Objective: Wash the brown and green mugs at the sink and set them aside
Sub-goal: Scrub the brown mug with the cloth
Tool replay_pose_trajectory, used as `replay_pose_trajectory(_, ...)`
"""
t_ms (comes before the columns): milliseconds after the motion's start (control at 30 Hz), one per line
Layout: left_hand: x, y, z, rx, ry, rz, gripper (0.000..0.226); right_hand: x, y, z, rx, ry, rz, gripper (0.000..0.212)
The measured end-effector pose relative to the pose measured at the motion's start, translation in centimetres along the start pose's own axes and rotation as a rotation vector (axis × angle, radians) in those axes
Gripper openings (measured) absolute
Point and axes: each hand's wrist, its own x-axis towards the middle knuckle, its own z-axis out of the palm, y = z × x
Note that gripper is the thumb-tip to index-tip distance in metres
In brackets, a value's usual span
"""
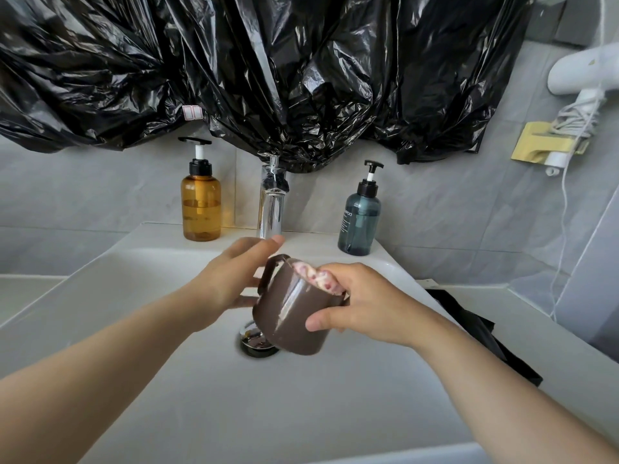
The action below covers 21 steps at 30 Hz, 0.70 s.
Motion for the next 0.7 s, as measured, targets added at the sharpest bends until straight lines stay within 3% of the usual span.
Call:
replay_pose_trajectory(100, 0.1, 0.0, 0.0, 0.022, -0.039, 0.000, 0.051, -0.1, 0.3, -1.0, 0.150, -0.065, 0.015, 0.047)
replay_pose_trajectory(200, -0.2, 0.0, -0.1, -0.044, -0.043, -0.057, 0.060, 0.1, 0.6, -1.6, 0.205, -0.003, 0.017, 0.058)
replay_pose_trajectory(333, 0.2, -0.3, -0.1, -0.058, 0.100, -0.006, 0.036, 0.5, 0.7, -1.9, 0.347, 0.267, 0.036, 0.028)
replay_pose_trajectory(400, 0.2, -0.4, 0.1, -0.016, 0.148, 0.027, 0.030, 0.5, 0.8, -2.3, 0.279, 0.421, 0.085, 0.017)
replay_pose_trajectory(533, 0.2, -0.3, 0.5, -0.035, 0.179, 0.020, 0.026, 0.9, 1.6, -1.8, 0.078, 0.531, 0.178, 0.056)
replay_pose_trajectory(700, 0.1, 0.1, 0.7, -0.163, 0.151, 0.062, 0.020, 0.9, 0.8, -1.3, -0.018, 0.669, 0.158, 0.057)
